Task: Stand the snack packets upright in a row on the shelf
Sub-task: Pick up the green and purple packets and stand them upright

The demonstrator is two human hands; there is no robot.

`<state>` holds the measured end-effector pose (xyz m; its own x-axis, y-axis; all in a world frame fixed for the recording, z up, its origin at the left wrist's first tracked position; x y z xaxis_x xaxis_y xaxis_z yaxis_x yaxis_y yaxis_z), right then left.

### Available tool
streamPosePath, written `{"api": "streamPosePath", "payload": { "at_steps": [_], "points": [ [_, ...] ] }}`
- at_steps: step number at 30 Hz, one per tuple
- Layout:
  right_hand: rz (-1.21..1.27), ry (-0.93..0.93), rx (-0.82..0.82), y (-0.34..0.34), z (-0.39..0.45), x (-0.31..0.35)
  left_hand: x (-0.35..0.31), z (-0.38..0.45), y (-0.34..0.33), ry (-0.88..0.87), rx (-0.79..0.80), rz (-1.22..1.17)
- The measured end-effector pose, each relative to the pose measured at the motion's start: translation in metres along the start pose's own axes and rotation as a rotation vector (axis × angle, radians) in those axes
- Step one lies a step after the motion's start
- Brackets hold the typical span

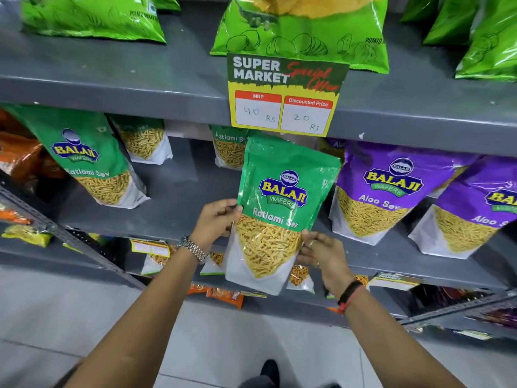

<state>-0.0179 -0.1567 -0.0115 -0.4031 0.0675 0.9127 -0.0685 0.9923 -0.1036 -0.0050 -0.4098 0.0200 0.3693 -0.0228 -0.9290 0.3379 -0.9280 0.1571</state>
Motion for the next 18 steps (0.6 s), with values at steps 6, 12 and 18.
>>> {"api": "streamPosePath", "payload": {
  "at_steps": [6, 12, 18],
  "points": [
    [-0.049, 0.044, 0.024, 0.011, -0.007, 0.02, 0.02, -0.015, -0.006, 0.109, 0.032, -0.111],
    [-0.068, 0.116, 0.017, -0.001, 0.008, 0.041, 0.003, -0.002, 0.004, 0.072, -0.042, -0.178],
    [-0.042, 0.312, 0.006, -0.021, 0.038, 0.087, -0.039, 0.025, 0.017, -0.083, -0.133, -0.218]
  ]
}}
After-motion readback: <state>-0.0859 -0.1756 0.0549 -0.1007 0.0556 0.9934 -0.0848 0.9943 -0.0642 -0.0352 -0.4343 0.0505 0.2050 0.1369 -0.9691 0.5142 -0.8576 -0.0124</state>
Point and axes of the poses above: each hand's wrist, its own z-axis towards the middle knuckle, its own y-axis out of the back of the hand, x = y × z, the point moved 10 cm from there along z, towards the middle knuckle, and after that the axes turned 6 degrees about y, right-handed, at the moved point
